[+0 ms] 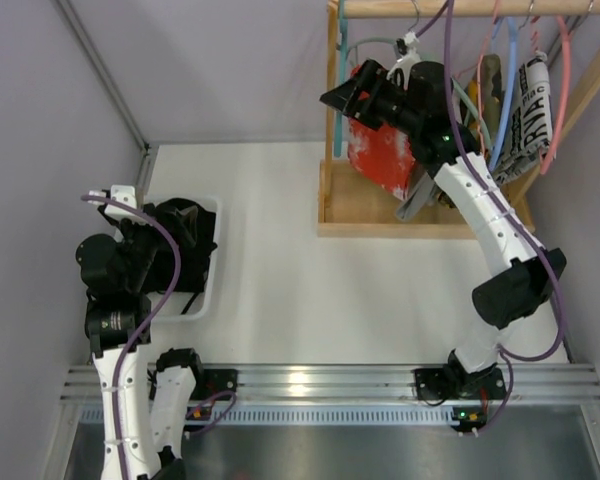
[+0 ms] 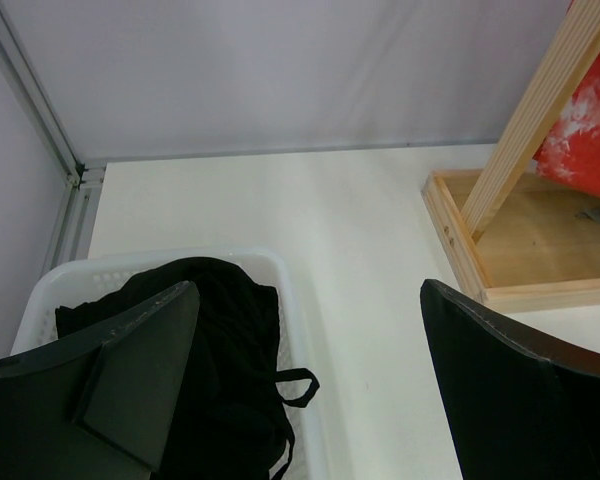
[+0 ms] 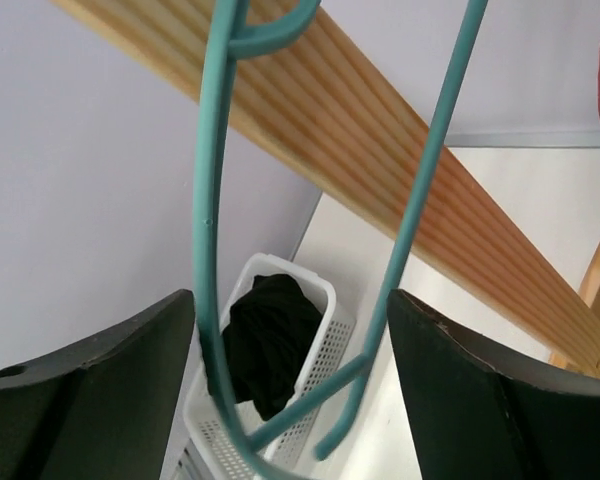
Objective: Remove the trousers from the hanger
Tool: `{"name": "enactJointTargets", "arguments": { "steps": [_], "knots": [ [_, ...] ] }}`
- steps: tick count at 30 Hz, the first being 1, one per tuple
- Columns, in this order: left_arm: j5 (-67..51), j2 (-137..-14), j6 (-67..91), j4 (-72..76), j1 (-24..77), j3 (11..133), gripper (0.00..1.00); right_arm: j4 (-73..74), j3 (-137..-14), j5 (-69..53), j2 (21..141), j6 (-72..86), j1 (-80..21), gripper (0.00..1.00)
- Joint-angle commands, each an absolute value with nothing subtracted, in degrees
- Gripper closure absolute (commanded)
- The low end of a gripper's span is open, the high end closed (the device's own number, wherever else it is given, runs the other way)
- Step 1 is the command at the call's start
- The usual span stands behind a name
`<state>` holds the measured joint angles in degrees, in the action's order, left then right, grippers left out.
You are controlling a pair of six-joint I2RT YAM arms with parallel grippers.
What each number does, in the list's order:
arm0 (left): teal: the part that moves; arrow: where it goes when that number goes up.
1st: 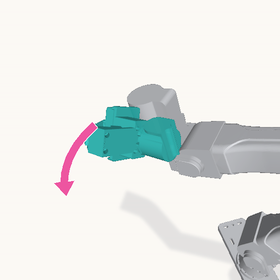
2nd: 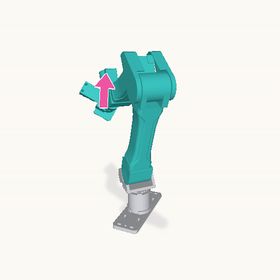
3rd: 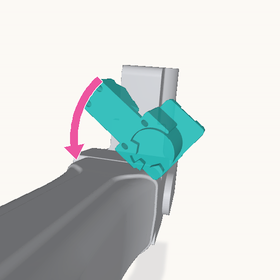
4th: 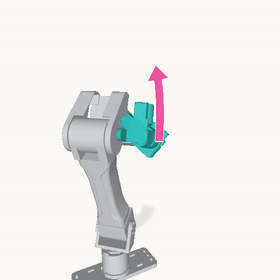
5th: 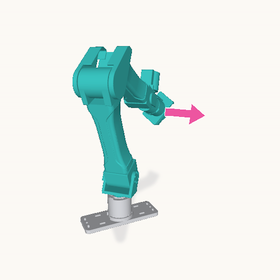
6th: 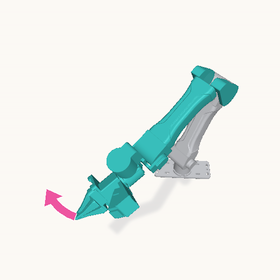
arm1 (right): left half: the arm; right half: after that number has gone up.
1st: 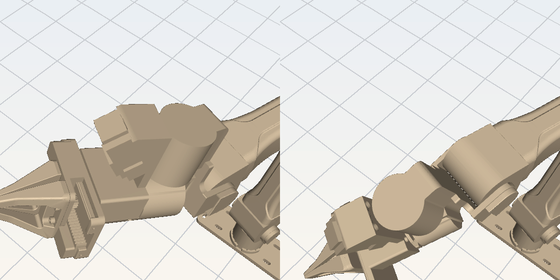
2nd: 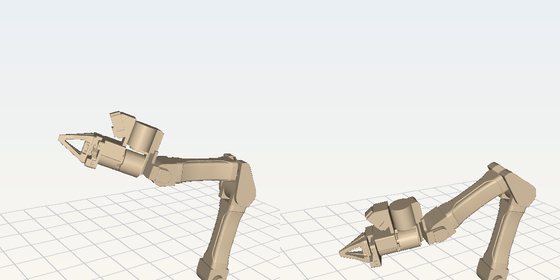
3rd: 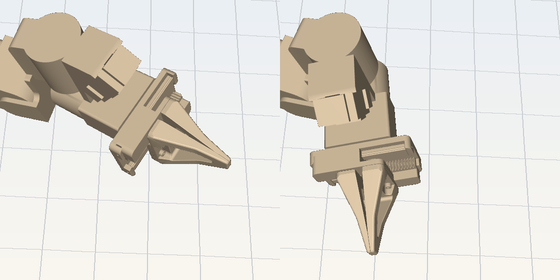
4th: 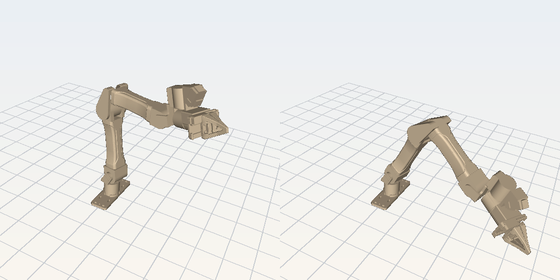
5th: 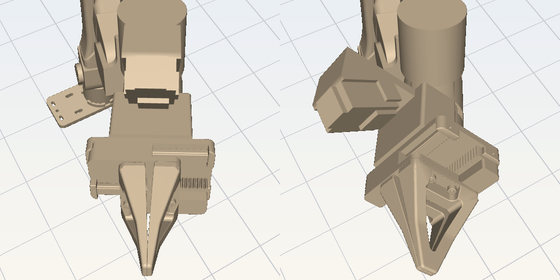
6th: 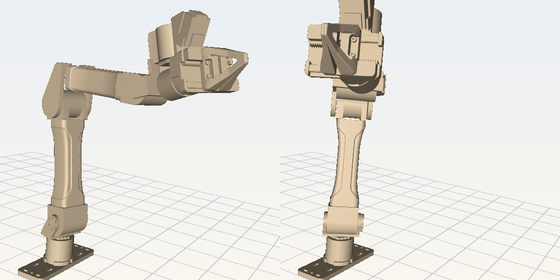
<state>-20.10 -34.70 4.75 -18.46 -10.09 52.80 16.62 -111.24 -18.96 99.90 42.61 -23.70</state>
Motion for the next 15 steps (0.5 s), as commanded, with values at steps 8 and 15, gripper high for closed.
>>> {"name": "enactJointTargets", "arguments": {
  "steps": [8,15],
  "knots": [
    [-20.3,-33.6,6.2,-18.0,-10.3,53.5,0.02,17.1,-105.1,-16.3,88.3,41.7,-23.1,0.16],
    [-20.3,-33.2,6.9,-18.2,-10.3,53.3,0.02,18.1,-99.6,-17.1,83.9,40.3,-23.1,0.07]
  ]
}}
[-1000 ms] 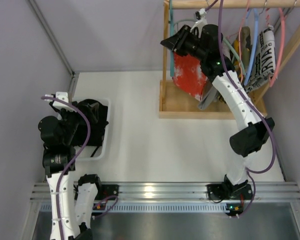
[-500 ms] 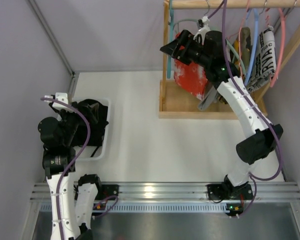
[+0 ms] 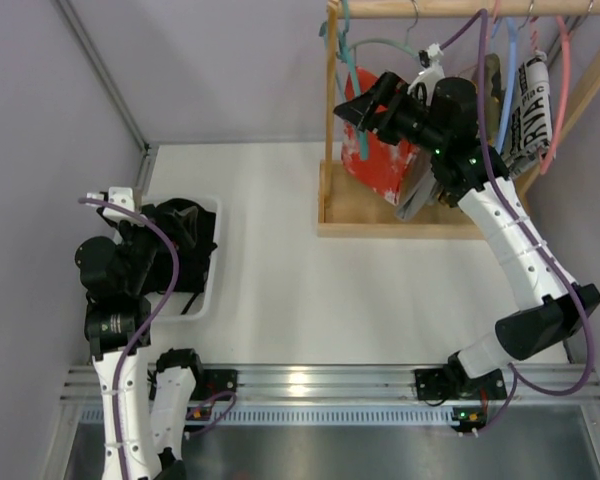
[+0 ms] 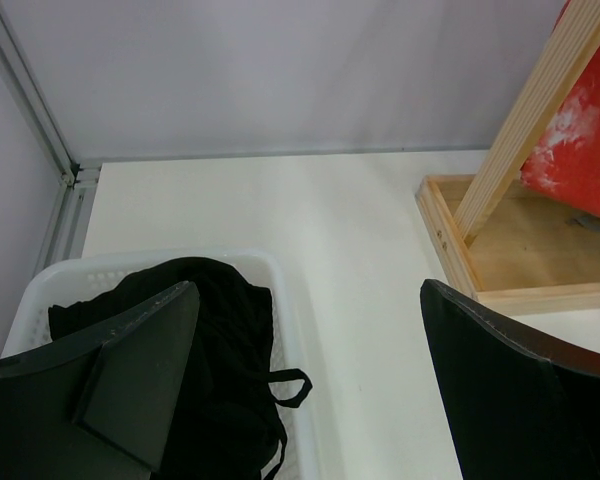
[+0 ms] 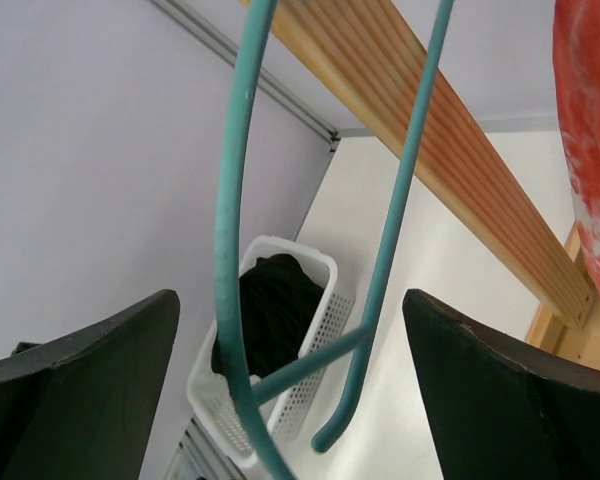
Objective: Remove the trousers from the hanger
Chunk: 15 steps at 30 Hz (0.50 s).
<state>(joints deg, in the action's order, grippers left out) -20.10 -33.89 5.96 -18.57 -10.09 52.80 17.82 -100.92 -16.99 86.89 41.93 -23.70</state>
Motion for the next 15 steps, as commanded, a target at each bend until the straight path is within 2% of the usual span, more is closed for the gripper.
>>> {"name": "enactJointTargets", "arguments": {
  "steps": [1,2,15],
  "knots": [
    [-20.3,-33.1,7.1,-18.2,-10.3,53.2,0.02,18.0,-98.9,-17.1,82.6,40.0,-23.1,0.05],
    [-20.3,-33.0,7.1,-18.2,-10.3,53.1,0.02,17.7,-97.2,-17.3,82.0,39.9,-23.1,0.01],
    [-20.5,-32.8,7.3,-19.6,-10.3,54.9,0.02,17.6,-92.0,-20.7,72.0,34.7,-23.1,0.01]
  ]
}}
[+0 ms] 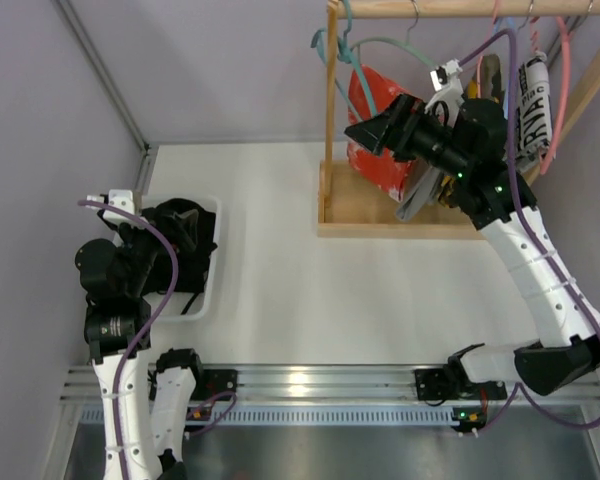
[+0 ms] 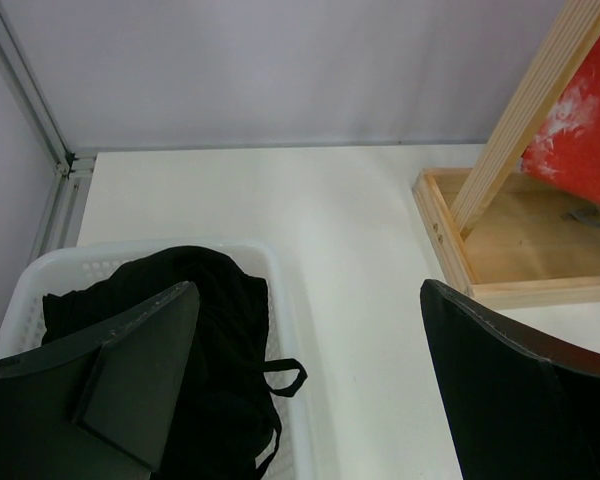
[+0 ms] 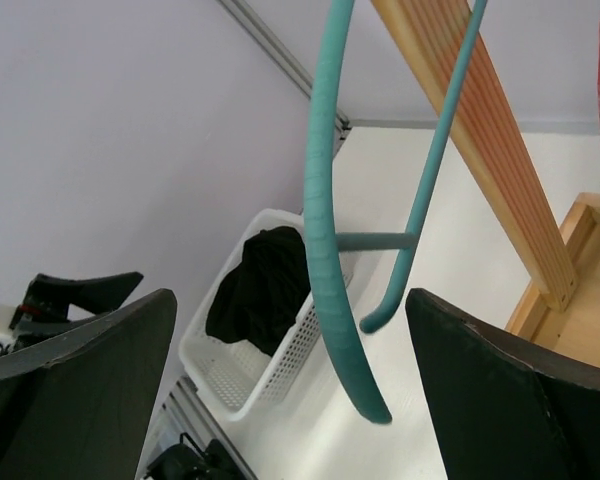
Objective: Remove the trousers from the hanger
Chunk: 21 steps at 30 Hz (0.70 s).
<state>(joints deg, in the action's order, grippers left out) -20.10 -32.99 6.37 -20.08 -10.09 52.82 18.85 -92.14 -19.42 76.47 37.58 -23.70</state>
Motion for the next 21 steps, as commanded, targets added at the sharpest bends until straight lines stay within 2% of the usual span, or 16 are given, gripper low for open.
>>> {"name": "enactJointTargets", "arguments": {
  "steps": [1,7,17,20,21],
  "knots": [
    [-20.4,-32.9,7.7,-19.7,-10.3,55.0,0.02,18.0,-91.6,-20.6,70.3,33.7,-23.1,0.01],
    [-21.2,-33.6,9.7,-19.6,-10.2,55.5,0.02,23.1,-90.3,-18.5,65.2,27.6,-22.9,0.01],
    [-21.4,-34.1,11.4,-19.5,-10.2,55.5,0.02,30.3,-100.5,-13.1,66.8,18.8,-20.7,0.0],
    [-21.1,-33.8,11.8,-19.5,-10.3,55.3,0.02,28.7,-102.2,-11.6,67.2,17.5,-19.2,0.06],
    [-21.1,-33.8,12.0,-19.5,-10.2,55.2,0.02,28.1,-102.8,-11.4,67.7,17.3,-18.5,0.1]
  ]
}}
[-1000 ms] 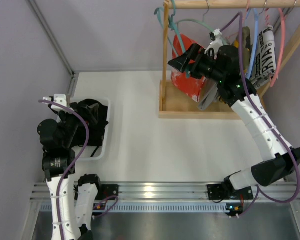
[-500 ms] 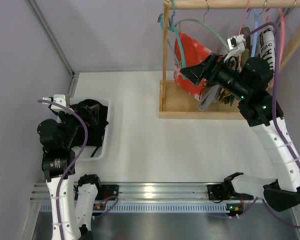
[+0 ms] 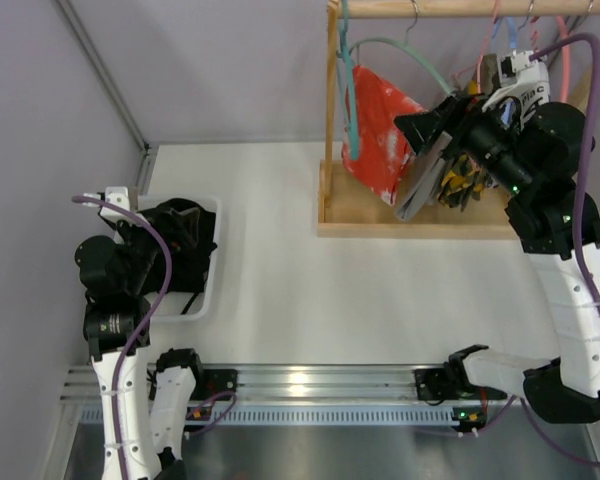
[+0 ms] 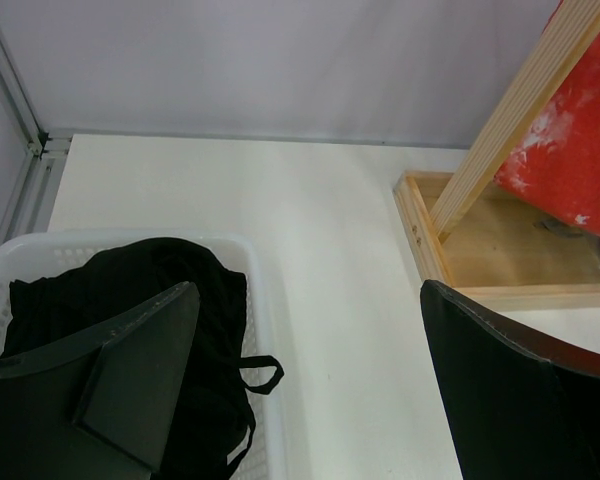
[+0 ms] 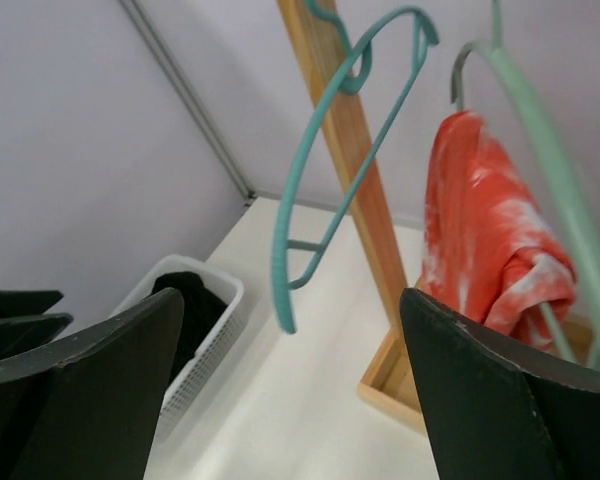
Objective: Remove the trousers from the hanger
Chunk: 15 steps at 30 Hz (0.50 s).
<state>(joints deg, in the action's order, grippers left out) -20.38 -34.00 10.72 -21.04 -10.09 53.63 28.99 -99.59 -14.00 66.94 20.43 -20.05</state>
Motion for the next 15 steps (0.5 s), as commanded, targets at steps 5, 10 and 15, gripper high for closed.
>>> {"name": "enactJointTargets", "arguments": {
  "steps": [5,10,15],
  "knots": [
    [-20.7,-33.8,12.6,-19.5,-10.3,55.0,0.02,27.1,-107.6,-11.3,72.2,17.6,-15.9,0.27],
    [-20.1,-33.8,12.9,-19.5,-10.3,55.1,0.02,23.5,-109.4,-10.8,76.5,16.4,-13.3,0.42],
    [-19.6,-33.7,13.1,-19.5,-10.3,54.7,0.02,19.6,-110.4,-8.6,80.2,12.6,-12.5,0.44]
  ]
}}
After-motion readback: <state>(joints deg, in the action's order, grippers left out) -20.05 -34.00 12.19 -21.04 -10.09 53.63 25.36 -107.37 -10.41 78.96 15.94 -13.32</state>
